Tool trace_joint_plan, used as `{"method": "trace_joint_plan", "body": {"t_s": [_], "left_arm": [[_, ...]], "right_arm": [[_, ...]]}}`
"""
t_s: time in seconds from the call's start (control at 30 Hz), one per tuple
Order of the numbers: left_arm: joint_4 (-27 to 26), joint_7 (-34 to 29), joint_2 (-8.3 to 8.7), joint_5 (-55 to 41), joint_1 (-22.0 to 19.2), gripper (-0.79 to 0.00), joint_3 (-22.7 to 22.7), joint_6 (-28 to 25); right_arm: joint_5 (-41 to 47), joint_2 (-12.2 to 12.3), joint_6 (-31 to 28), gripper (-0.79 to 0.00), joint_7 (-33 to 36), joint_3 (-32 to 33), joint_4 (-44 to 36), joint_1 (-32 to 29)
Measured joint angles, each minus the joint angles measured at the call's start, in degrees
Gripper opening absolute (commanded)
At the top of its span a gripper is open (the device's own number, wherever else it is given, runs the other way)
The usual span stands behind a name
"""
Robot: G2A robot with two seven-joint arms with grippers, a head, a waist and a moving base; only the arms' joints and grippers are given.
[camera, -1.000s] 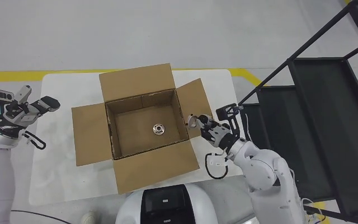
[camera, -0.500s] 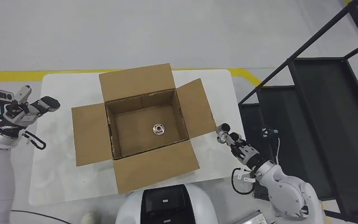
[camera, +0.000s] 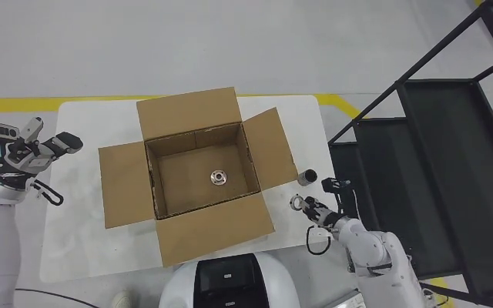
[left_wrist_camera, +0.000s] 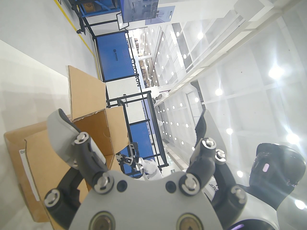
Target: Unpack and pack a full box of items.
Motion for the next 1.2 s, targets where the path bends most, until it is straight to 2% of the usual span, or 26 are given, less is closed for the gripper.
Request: {"method": "trace_joint_plan", "body": {"t_s": [0.23,0.63,0.67,0.7,0.77,0.8,1.0,1.2], "left_arm": [[0.00,0.00,0.00,0.00,0.00,0.000,0.00,0.00],[0.00,0.00,0.00,0.00,0.00,0.000,0.00,0.00],[0.00,0.00,0.00,0.00,0.00,0.000,0.00,0.00],[0.00,0.00,0.00,0.00,0.00,0.000,0.00,0.00],[0.00,0.00,0.00,0.00,0.00,0.000,0.00,0.00],[0.00,0.00,0.00,0.00,0.00,0.000,0.00,0.00],[0.00,0.00,0.00,0.00,0.00,0.000,0.00,0.00],[0.00,0.00,0.00,0.00,0.00,0.000,0.00,0.00]], "right_arm": [[-8.00,0.21,7.83,-0.785,2.41,-4.47,8.26,8.06],[-15.00,0.24,15.09,-0.785,2.88,-9.45,14.28,13.58],[-15.39,0.23,15.50,-0.708,2.91,-9.75,14.49,13.88],[-16.04,0.23,16.13,-0.536,2.98,-10.14,14.72,14.26],[-16.94,0.23,17.01,-0.111,3.30,-10.74,14.92,14.74],[-17.24,0.22,17.37,-0.018,3.55,-10.99,14.98,14.94],[-16.87,0.28,17.78,0.000,3.86,-11.48,15.43,15.54],[-15.48,0.68,18.24,0.000,1.77,-8.67,8.41,9.90]]}}
